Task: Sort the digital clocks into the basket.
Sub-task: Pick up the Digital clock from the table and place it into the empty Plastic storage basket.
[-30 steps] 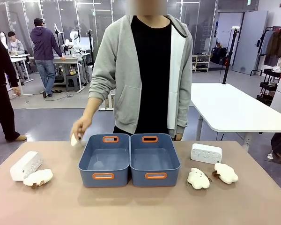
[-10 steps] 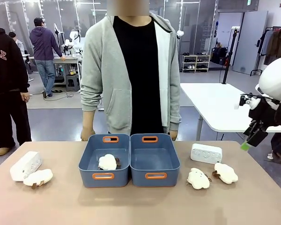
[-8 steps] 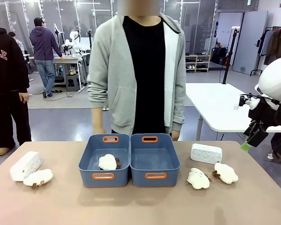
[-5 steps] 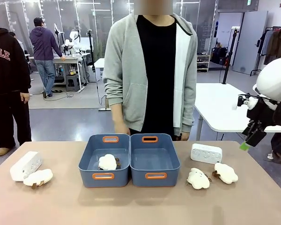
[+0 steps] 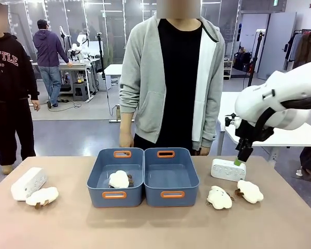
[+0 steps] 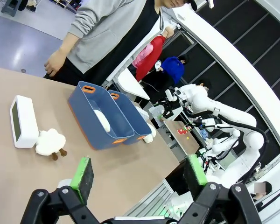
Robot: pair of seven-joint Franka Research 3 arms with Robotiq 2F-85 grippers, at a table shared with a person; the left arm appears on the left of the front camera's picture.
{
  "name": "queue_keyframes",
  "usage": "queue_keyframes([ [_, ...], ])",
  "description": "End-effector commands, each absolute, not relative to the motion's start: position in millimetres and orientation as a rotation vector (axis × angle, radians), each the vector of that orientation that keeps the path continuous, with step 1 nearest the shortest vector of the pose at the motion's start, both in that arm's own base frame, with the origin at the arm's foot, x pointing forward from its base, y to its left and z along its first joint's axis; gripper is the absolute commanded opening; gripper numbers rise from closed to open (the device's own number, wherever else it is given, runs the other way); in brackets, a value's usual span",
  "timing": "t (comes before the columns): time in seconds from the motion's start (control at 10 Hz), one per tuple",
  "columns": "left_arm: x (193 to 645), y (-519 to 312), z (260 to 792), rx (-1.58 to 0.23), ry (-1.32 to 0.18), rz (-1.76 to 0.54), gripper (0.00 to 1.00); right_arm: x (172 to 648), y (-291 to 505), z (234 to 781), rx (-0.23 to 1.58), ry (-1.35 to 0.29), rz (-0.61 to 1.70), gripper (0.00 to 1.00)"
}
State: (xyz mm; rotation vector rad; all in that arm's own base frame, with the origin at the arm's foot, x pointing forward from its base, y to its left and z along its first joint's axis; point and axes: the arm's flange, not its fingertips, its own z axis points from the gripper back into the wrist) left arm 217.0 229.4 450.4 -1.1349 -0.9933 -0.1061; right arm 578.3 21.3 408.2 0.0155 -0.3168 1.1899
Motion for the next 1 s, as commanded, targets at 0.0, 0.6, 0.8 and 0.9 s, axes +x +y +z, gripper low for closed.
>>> queue_keyframes([
  [0.0, 218, 232, 451, -1.146, -1.024, -0.123, 1.00, 600, 21, 401, -0.032, -0.282, 1.183, 1.00],
  [0.6, 218, 232, 451, -1.146, -1.024, -0.123, 1.00, 645, 18, 350, 0.000, -0.169, 1.207, 1.00],
  [0.8, 218, 232, 451, -1.146, -1.024, -0.123, 1.00, 650, 19, 335, 0.008, -0.152, 1.199, 1.00],
  [0.9, 218, 232, 451, -1.146, -1.024, -0.123, 1.00, 649, 23, 329, 0.029, -0.132, 1.205, 1.00],
])
